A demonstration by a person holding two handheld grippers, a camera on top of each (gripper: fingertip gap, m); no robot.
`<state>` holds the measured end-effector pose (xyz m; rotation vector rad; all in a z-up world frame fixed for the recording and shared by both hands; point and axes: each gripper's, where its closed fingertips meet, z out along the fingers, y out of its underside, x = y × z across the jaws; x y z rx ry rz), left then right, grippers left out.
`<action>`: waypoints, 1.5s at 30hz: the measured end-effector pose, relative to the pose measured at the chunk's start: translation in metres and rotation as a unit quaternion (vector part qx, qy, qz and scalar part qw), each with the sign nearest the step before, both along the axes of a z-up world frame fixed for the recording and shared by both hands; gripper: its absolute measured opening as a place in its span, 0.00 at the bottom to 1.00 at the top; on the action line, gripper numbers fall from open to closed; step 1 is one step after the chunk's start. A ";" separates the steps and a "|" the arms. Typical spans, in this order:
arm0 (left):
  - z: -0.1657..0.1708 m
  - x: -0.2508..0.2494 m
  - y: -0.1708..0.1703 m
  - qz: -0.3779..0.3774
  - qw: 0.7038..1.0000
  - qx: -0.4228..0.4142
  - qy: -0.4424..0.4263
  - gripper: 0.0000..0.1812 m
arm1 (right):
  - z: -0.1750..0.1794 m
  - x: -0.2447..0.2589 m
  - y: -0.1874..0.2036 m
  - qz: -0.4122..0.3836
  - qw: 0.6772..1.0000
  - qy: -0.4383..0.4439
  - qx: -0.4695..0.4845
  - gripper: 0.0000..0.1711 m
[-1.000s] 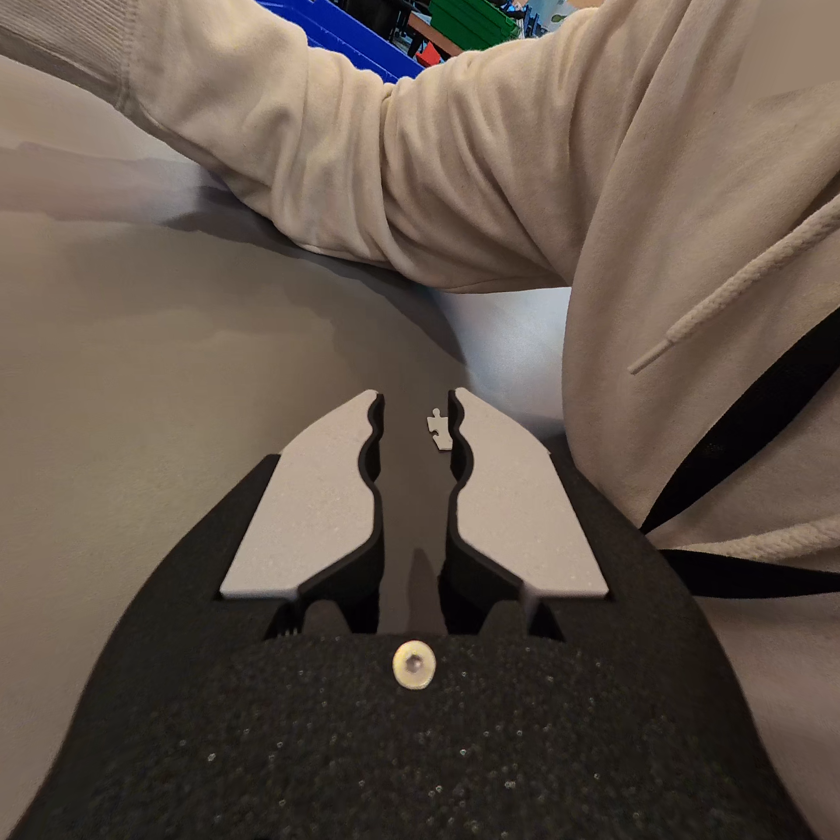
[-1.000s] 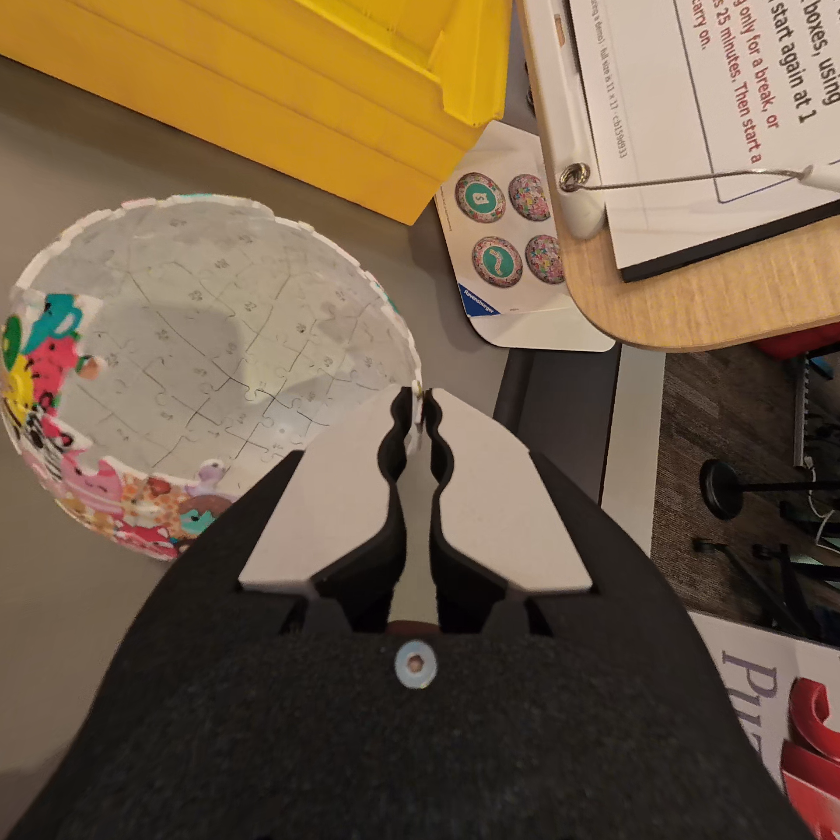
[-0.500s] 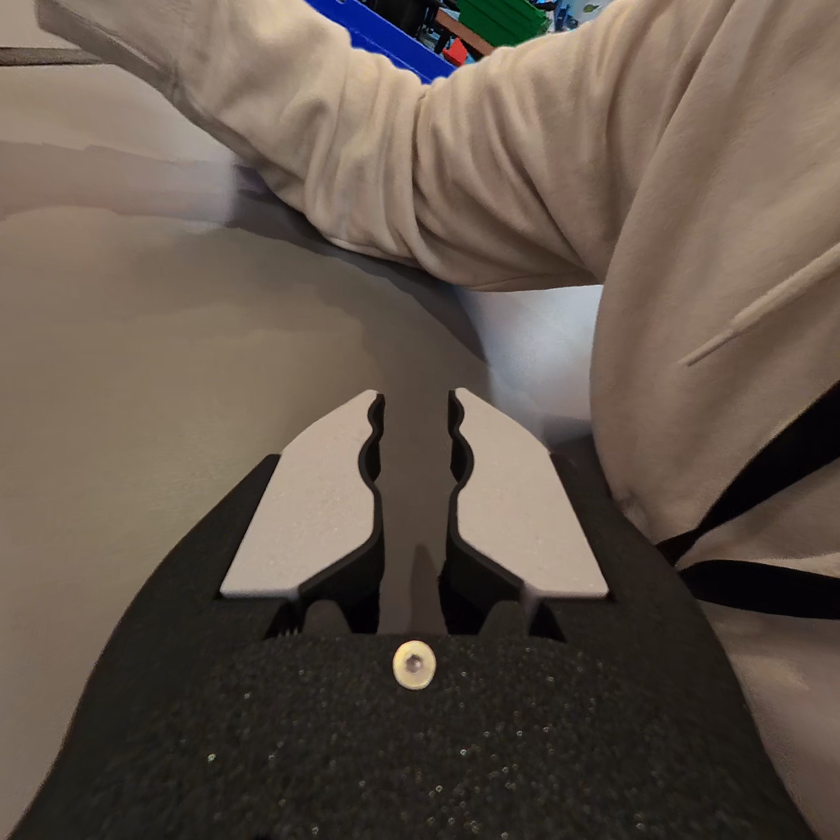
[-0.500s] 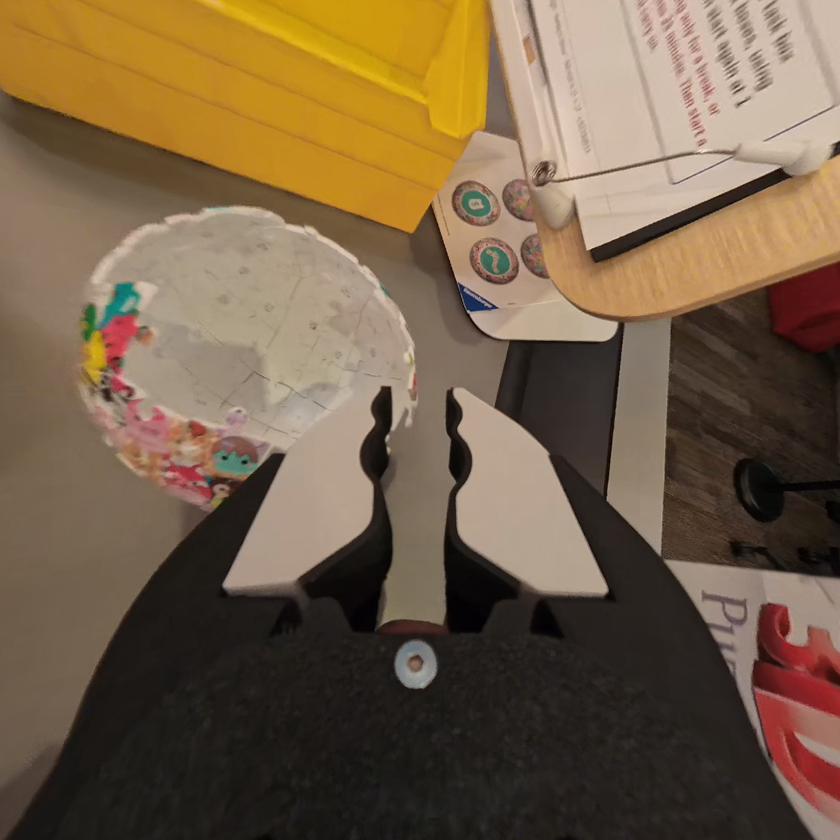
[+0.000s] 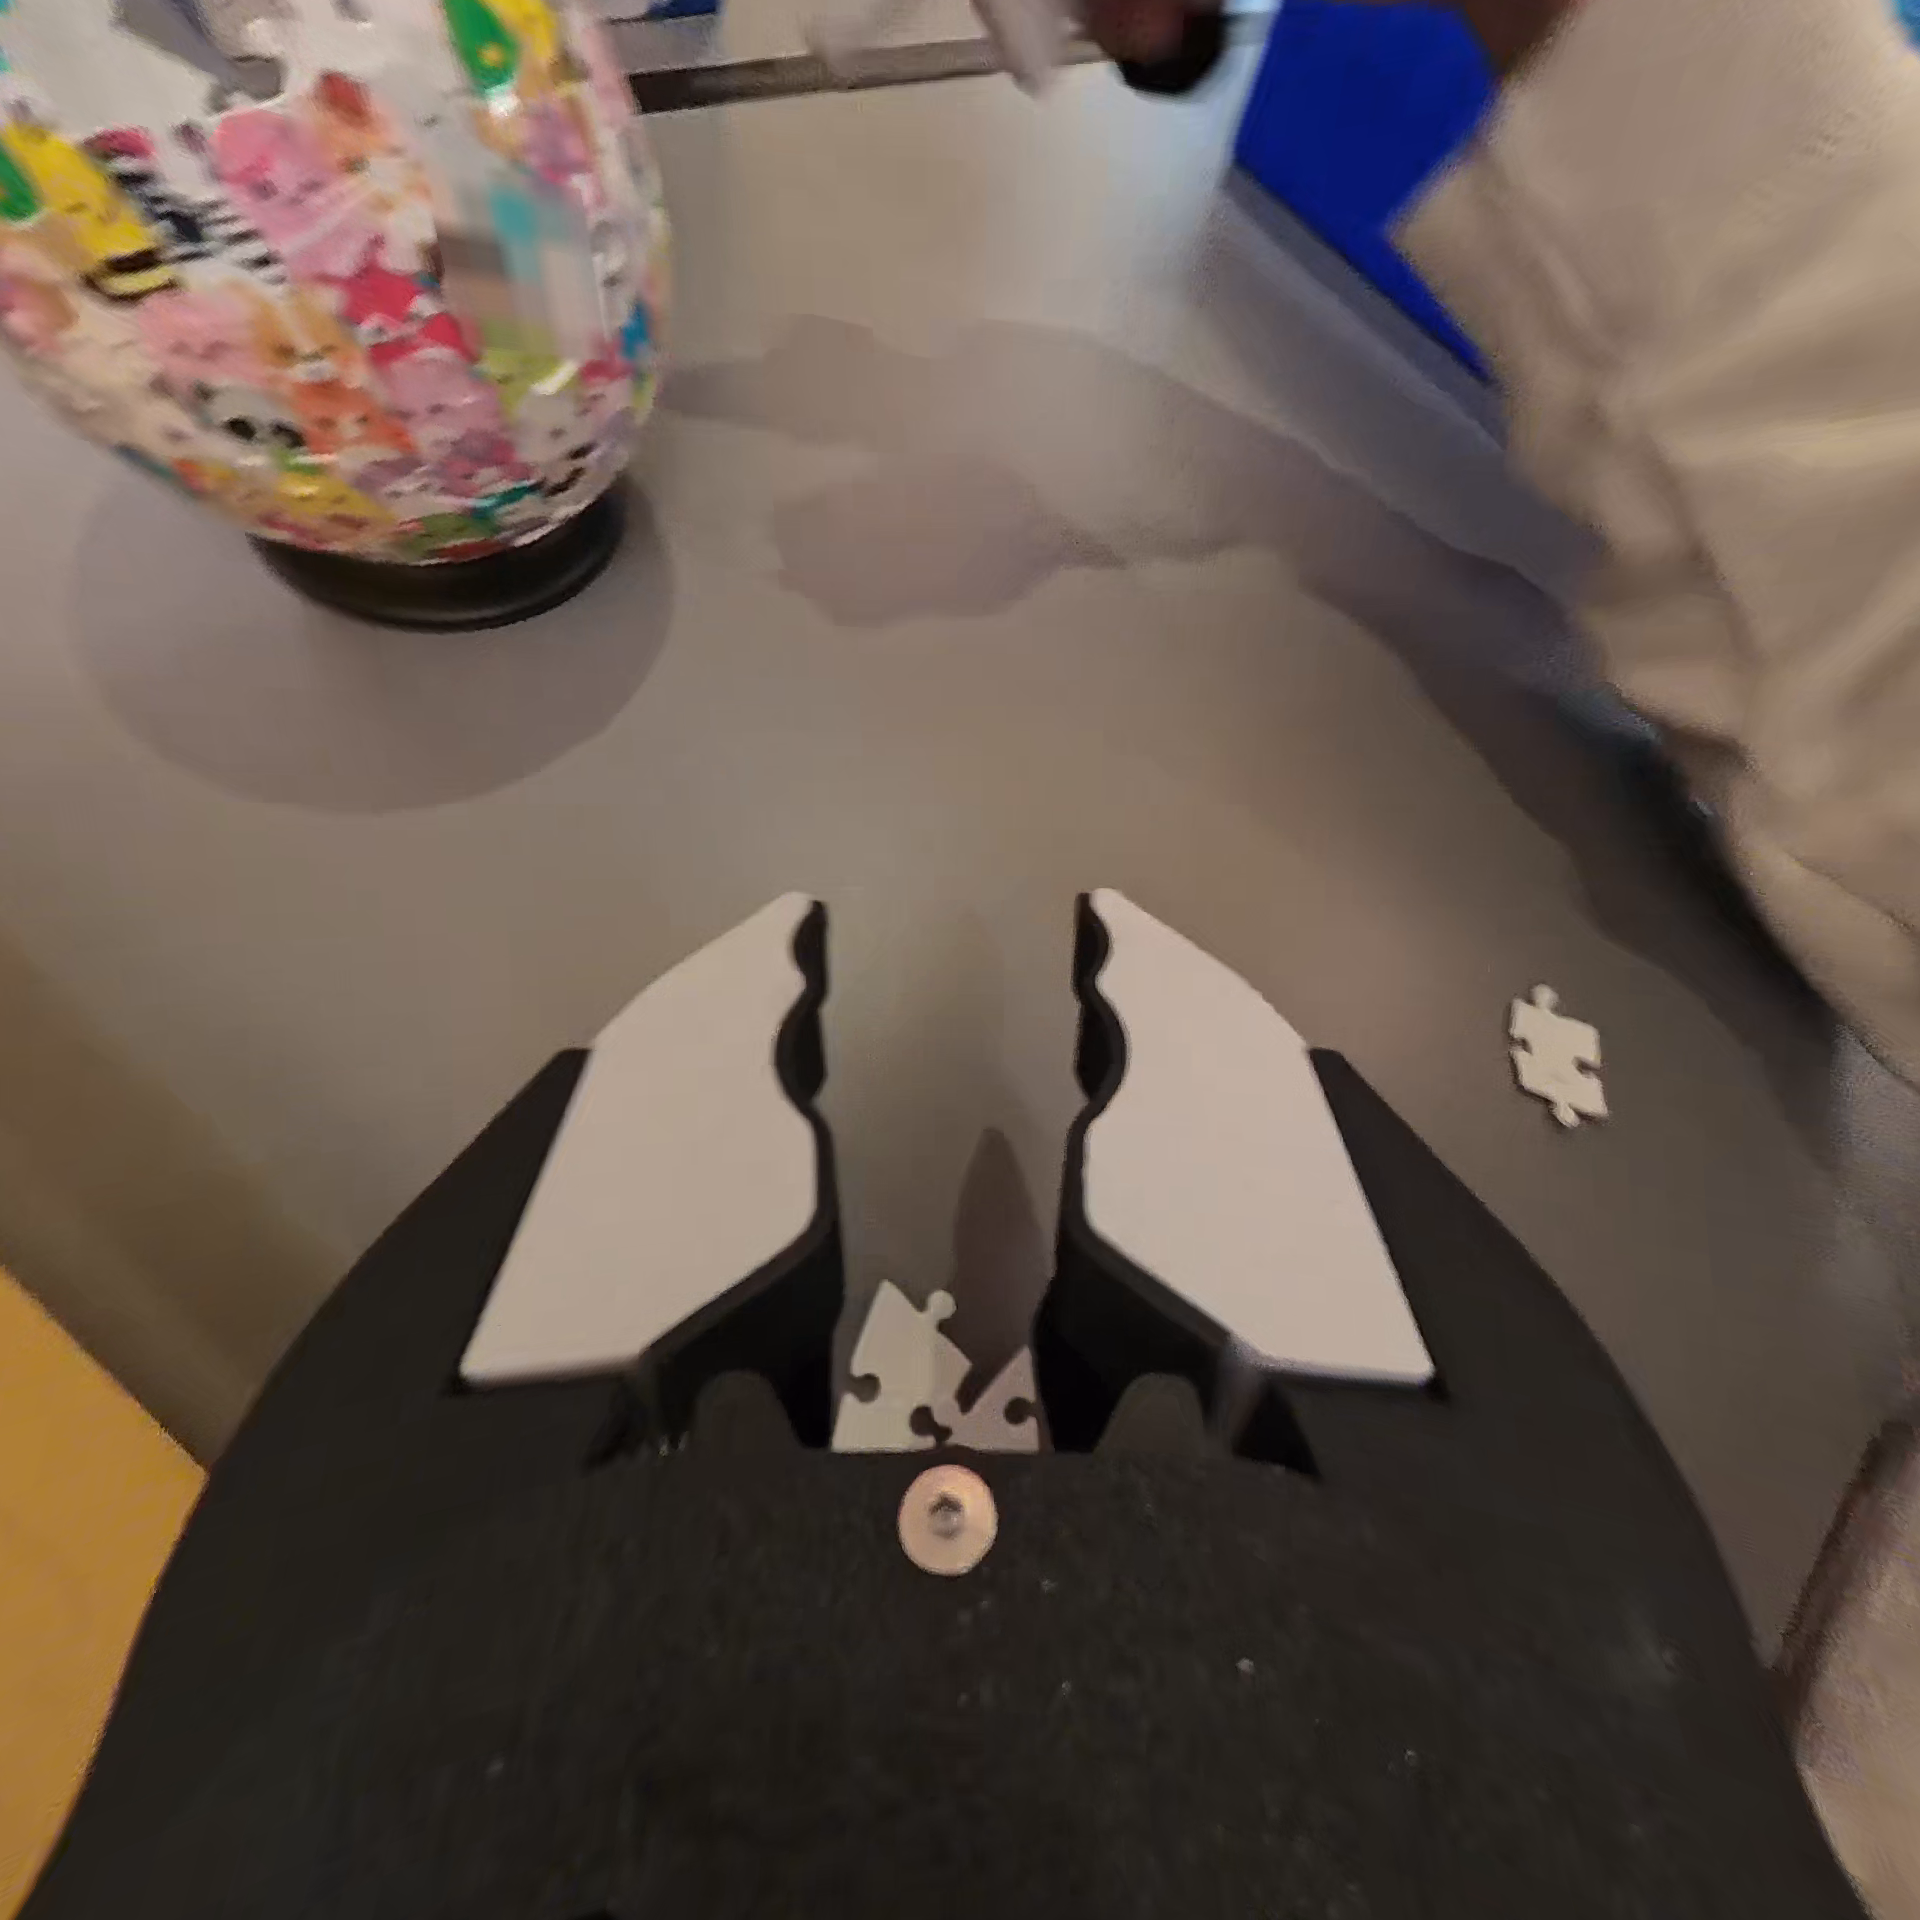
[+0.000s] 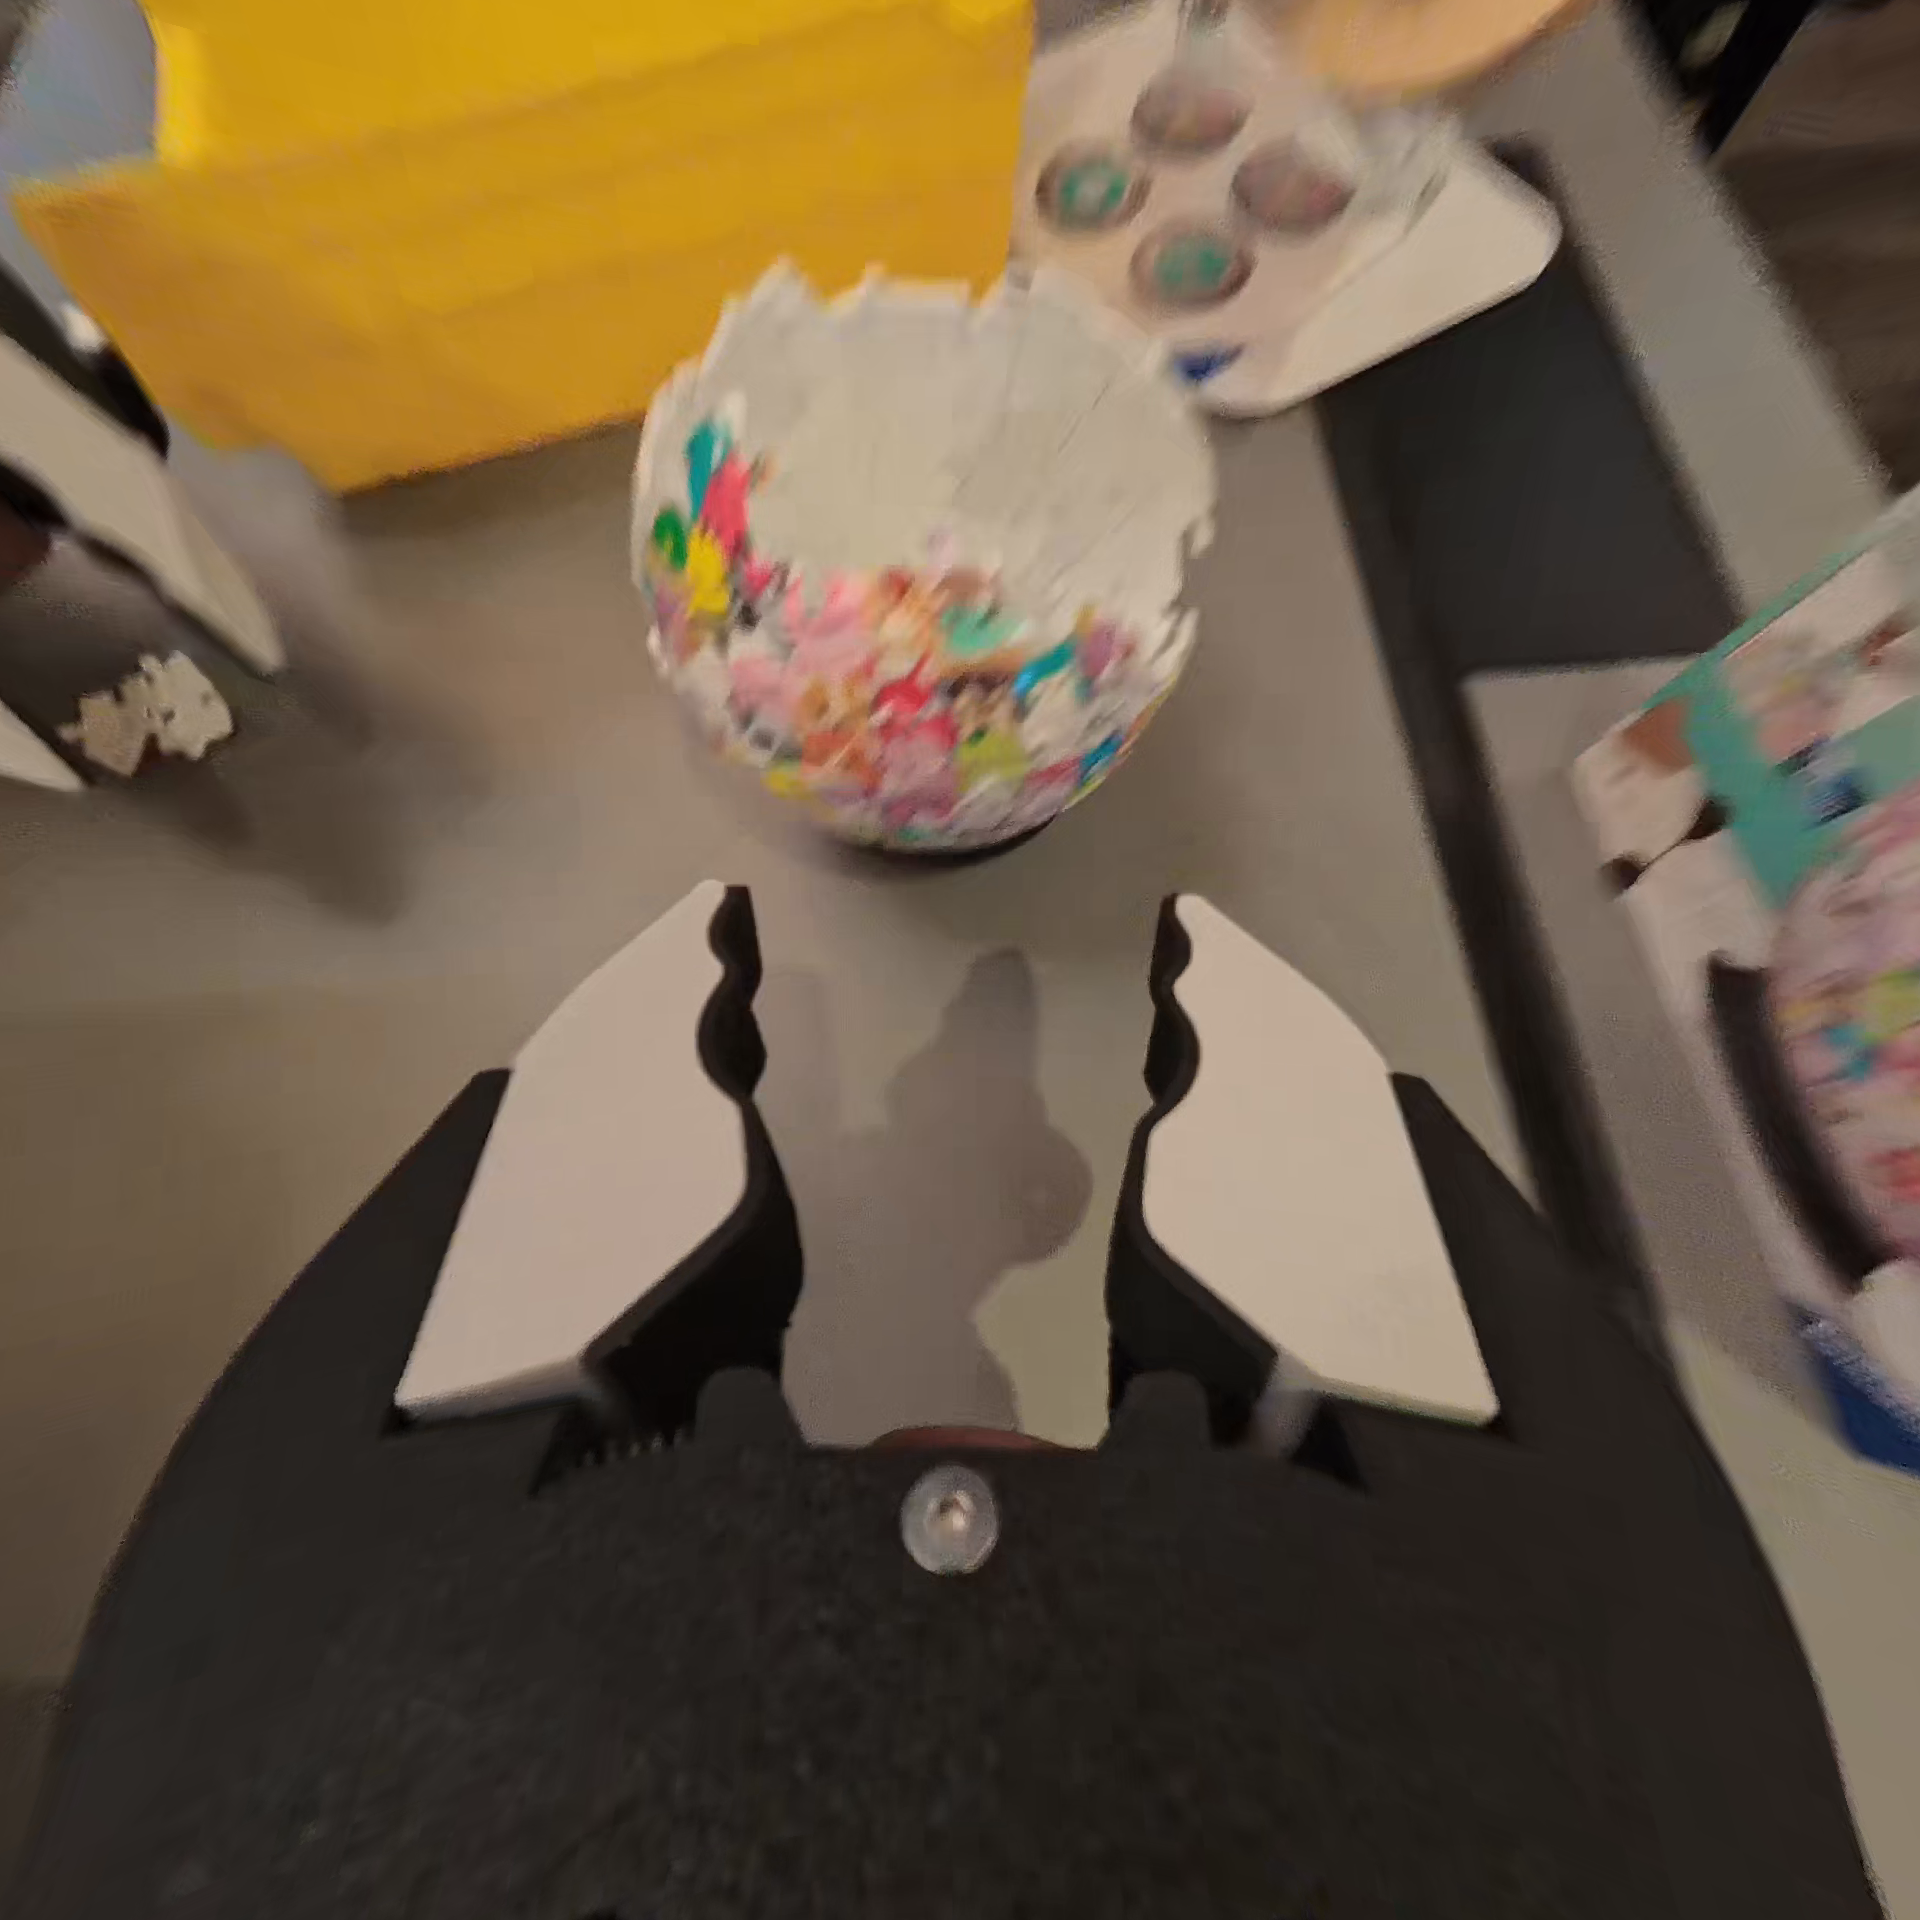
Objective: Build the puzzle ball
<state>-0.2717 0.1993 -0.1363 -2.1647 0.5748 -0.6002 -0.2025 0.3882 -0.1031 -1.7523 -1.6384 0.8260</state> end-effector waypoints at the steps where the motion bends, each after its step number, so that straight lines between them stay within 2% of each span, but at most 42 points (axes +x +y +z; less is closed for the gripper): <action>1: -0.003 -0.001 0.007 0.013 1.000 -0.006 -0.005 0.33 | -0.011 0.000 -0.010 -0.003 1.000 -0.006 0.003 0.43; 2: -0.006 -0.001 0.015 0.024 1.000 -0.008 -0.012 0.40 | -0.020 -0.003 -0.019 -0.002 1.000 -0.002 0.004 0.45; 6: -0.013 0.004 0.052 0.050 0.997 -0.014 -0.049 0.54 | -0.052 -0.022 -0.041 0.013 1.000 0.001 -0.006 0.49; 10: -0.029 -0.005 0.092 0.087 0.995 -0.022 -0.039 0.57 | -0.070 -0.037 -0.029 0.010 0.999 0.012 -0.037 0.56; 15: -0.033 -0.016 0.127 0.114 0.992 -0.041 -0.032 0.59 | -0.068 -0.053 -0.017 0.059 0.996 0.015 -0.059 0.52; 19: -0.041 -0.015 0.144 0.109 0.992 -0.058 -0.019 0.63 | -0.074 -0.060 -0.014 0.093 0.992 -0.003 -0.089 0.53; 23: -0.042 -0.011 0.150 0.102 0.993 -0.062 -0.010 0.64 | -0.078 -0.064 -0.011 0.108 0.991 -0.016 -0.071 0.53; 28: -0.040 -0.003 0.143 0.091 0.994 -0.064 -0.024 0.69 | -0.083 -0.063 -0.018 0.119 0.990 -0.034 -0.074 0.53; 33: -0.039 0.007 0.121 0.070 0.995 -0.067 -0.031 0.67 | -0.082 -0.053 -0.035 0.112 0.990 -0.037 -0.083 0.52; 45: -0.039 0.066 0.012 -0.034 0.994 -0.099 -0.022 0.66 | -0.084 0.006 -0.137 0.046 0.994 -0.056 -0.084 0.55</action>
